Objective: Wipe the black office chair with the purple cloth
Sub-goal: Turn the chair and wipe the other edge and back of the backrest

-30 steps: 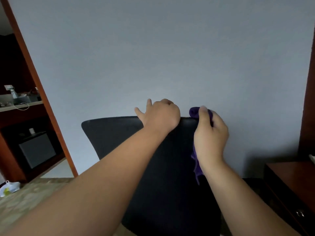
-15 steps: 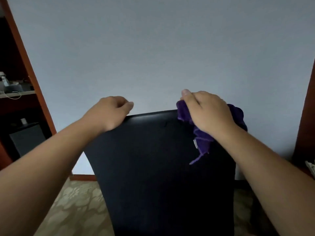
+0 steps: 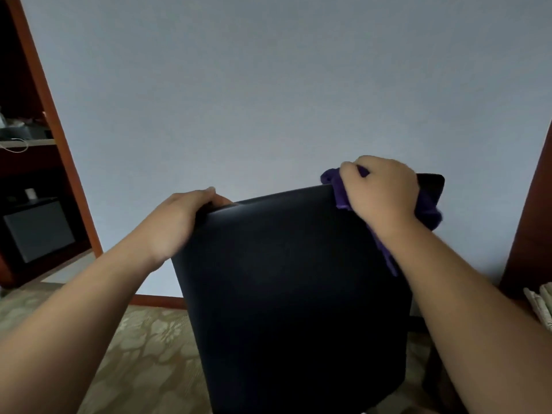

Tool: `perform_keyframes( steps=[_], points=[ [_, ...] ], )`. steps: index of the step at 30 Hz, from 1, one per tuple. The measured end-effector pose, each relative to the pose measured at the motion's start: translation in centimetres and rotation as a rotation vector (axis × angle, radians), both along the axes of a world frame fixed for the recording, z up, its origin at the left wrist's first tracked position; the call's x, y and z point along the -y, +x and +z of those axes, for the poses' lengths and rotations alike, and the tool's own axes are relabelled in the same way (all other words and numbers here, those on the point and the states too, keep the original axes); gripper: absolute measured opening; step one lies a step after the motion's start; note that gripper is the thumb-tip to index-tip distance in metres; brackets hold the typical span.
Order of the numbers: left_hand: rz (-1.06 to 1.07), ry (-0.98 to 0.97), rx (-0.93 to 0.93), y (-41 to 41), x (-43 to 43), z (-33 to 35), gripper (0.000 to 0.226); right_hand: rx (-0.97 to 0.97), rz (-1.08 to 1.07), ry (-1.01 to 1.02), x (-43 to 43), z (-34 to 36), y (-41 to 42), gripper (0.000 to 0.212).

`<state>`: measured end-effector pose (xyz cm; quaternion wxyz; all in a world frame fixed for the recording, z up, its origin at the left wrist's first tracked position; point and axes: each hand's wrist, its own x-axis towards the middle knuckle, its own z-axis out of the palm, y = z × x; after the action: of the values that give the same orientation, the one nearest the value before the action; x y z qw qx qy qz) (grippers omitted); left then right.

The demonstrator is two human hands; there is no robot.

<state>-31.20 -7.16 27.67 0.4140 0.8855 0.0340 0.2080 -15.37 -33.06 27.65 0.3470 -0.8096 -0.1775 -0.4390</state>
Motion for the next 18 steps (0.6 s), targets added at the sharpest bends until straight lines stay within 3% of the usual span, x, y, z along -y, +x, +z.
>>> perform_keyframes(
  steps=[2, 5, 9, 11, 13, 15, 17, 18],
  points=[
    [0.036, -0.046, -0.047, 1.5, 1.2, 0.2, 0.038, 0.059, 0.001, -0.028, -1.8, -0.1, -1.7, 0.043],
    [-0.071, -0.189, -0.163, 2.5, 2.8, 0.0, 0.030, 0.109, 0.059, -0.074, -5.3, -0.9, -5.1, 0.041],
    [-0.130, -0.567, 0.189, 1.4, 7.7, -1.2, 0.027, 0.231, 0.166, -0.057, -7.3, -2.5, -8.7, 0.035],
    [-0.169, -0.659, 0.216, 1.3, 9.3, -2.6, 0.020, 0.235, 0.191, -0.113, -5.0, -2.3, -8.0, 0.038],
    [-0.295, -0.610, 0.116, 2.6, 10.2, -4.3, 0.020, 0.094, 0.278, -0.089, -2.3, -1.3, -6.1, 0.041],
    [-0.290, -0.444, -0.073, 3.1, 10.8, -5.4, 0.027, -0.136, 0.326, 0.039, 0.1, 0.1, -3.8, 0.041],
    [-0.262, -0.265, -0.083, 3.3, 12.3, -5.7, 0.033, -0.282, 0.290, 0.134, 2.2, 1.2, -1.5, 0.026],
    [-0.350, -0.235, -0.049, 3.5, 13.2, -6.0, 0.037, -0.315, 0.273, 0.149, 3.0, 1.6, -0.5, 0.016]
  ],
)
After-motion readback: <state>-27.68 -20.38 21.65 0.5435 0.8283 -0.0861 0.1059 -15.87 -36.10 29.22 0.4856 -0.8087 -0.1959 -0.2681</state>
